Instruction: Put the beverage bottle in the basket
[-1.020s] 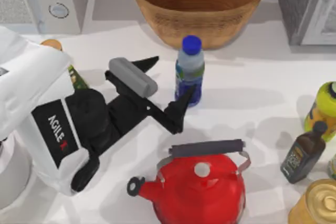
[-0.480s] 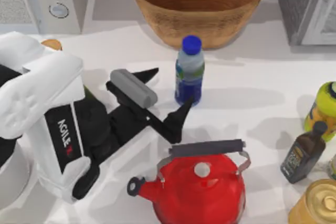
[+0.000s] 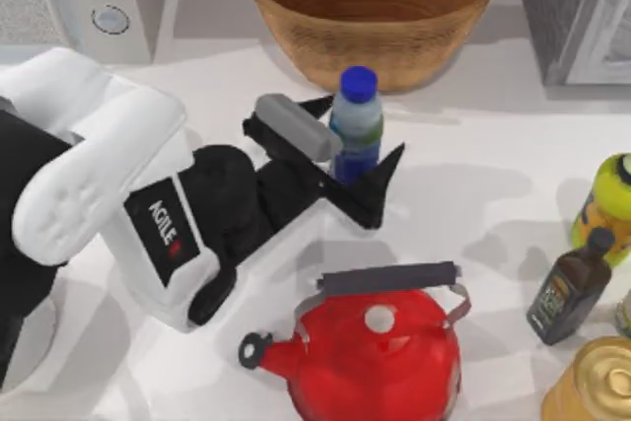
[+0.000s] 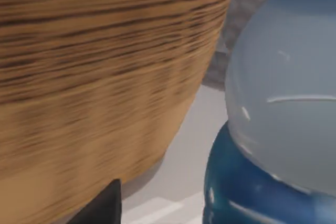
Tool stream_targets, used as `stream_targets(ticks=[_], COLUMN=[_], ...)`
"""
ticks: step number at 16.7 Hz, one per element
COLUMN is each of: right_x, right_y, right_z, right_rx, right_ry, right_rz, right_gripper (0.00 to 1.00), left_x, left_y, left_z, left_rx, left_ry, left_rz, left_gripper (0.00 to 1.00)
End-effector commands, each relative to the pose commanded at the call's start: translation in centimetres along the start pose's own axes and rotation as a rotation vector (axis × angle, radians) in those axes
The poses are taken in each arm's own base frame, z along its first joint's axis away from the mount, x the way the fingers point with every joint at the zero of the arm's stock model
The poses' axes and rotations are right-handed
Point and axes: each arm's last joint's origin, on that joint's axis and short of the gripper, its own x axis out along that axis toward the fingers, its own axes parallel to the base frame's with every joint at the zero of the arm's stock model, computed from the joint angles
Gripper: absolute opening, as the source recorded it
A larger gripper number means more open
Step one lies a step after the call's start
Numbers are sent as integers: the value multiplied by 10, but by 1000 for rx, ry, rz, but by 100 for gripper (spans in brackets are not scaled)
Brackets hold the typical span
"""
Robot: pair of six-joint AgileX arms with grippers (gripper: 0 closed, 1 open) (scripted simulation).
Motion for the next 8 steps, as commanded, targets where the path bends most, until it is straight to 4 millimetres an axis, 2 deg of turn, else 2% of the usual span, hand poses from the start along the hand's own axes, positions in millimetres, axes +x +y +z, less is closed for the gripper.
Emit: stream_targets(ticks=[2, 6, 8], right_x=[0, 0, 0], right_y=[0, 0, 0], right_z=[0, 0, 0], right_rx=[0, 0, 0], right_ry=[0, 0, 0], right_rz=[0, 0, 0], right_gripper=[100, 100, 100], left_x=[11, 12, 12], left_y=[-1, -1, -1], left_z=[0, 0, 0], left_rx=[-1, -2, -2], left_ry=[5, 7, 7], left_rz=[1, 1, 1], left_gripper=[100, 100, 85])
